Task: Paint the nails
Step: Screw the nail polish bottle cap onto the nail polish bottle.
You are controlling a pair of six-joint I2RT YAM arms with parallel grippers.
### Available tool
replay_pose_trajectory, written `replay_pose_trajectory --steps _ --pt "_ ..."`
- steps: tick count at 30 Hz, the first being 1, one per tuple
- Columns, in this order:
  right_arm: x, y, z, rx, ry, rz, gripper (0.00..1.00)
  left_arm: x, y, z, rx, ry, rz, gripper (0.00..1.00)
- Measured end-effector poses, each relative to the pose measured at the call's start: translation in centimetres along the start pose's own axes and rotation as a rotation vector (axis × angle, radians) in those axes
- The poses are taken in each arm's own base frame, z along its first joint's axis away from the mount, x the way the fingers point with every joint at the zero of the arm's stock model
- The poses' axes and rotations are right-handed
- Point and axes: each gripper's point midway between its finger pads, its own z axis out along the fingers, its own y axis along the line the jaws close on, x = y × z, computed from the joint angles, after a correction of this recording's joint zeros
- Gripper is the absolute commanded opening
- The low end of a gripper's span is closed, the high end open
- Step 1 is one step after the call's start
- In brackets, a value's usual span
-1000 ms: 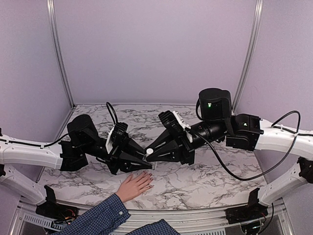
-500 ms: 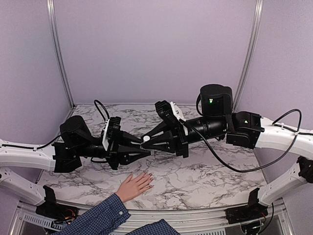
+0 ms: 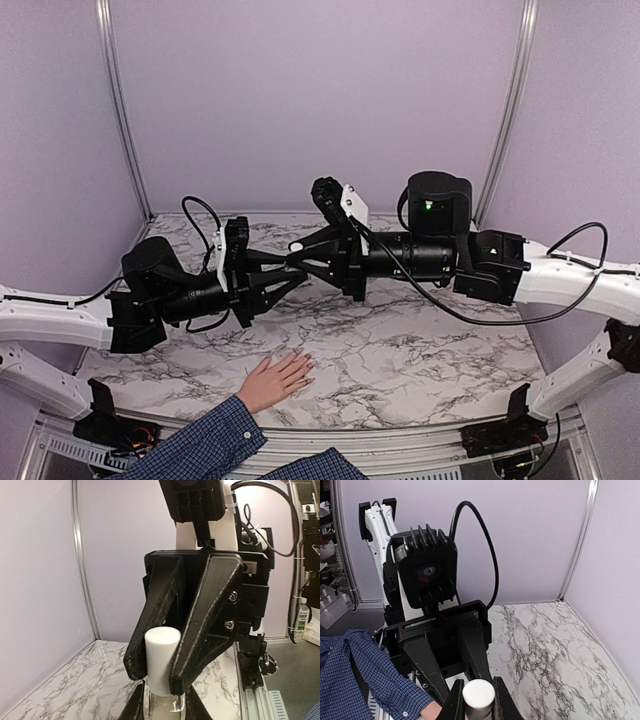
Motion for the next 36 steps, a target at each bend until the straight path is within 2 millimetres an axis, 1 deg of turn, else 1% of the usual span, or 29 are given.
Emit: replay_pose_trajectory --steps 9,15,16,18,20,23,25,28,31,33,36 --pt "1.3 -3.7 1.3 0.199 -0.002 0.080 0.00 1.7 3.6 0.2 -0.207 0.040 -0.006 0.00" --pt "3.1 -5.5 1.7 0.295 0.019 0.143 0.00 3.7 5.2 0.5 -0.293 0.081 -0.009 0.00" --pt "3.4 -5.7 1.8 0.306 0.021 0.151 0.01 3.9 5.4 0.5 -0.303 0.085 -0.009 0.00" --pt "3.6 -5.9 1.8 0.316 0.023 0.159 0.12 4.2 5.5 0.6 -0.314 0.090 -0.009 0.00" --pt "3.6 -6.0 1.8 0.318 0.023 0.159 0.19 4.2 5.6 0.6 -0.316 0.089 -0.009 0.00" --pt "3.4 -5.9 1.8 0.311 0.014 0.159 0.28 4.0 5.3 0.7 -0.302 0.080 -0.007 0.00" --pt "3.5 -5.4 1.7 0.292 0.017 0.154 0.33 3.9 4.9 0.8 -0.274 0.076 -0.007 0.00" --pt "3.6 -4.7 1.3 0.257 0.016 0.146 0.44 3.8 3.8 1.1 -0.208 0.071 -0.012 0.00" --pt "3.1 -3.8 0.5 0.217 0.001 0.129 0.54 3.7 2.6 1.3 -0.140 0.064 -0.019 0.00" --pt "2.4 -3.0 -0.3 0.178 -0.019 0.109 0.56 3.6 1.7 1.4 -0.083 0.061 -0.025 0.00" --pt "1.0 -1.6 -1.6 0.102 -0.056 0.067 0.57 3.5 0.0 1.5 0.012 0.058 -0.031 0.00"
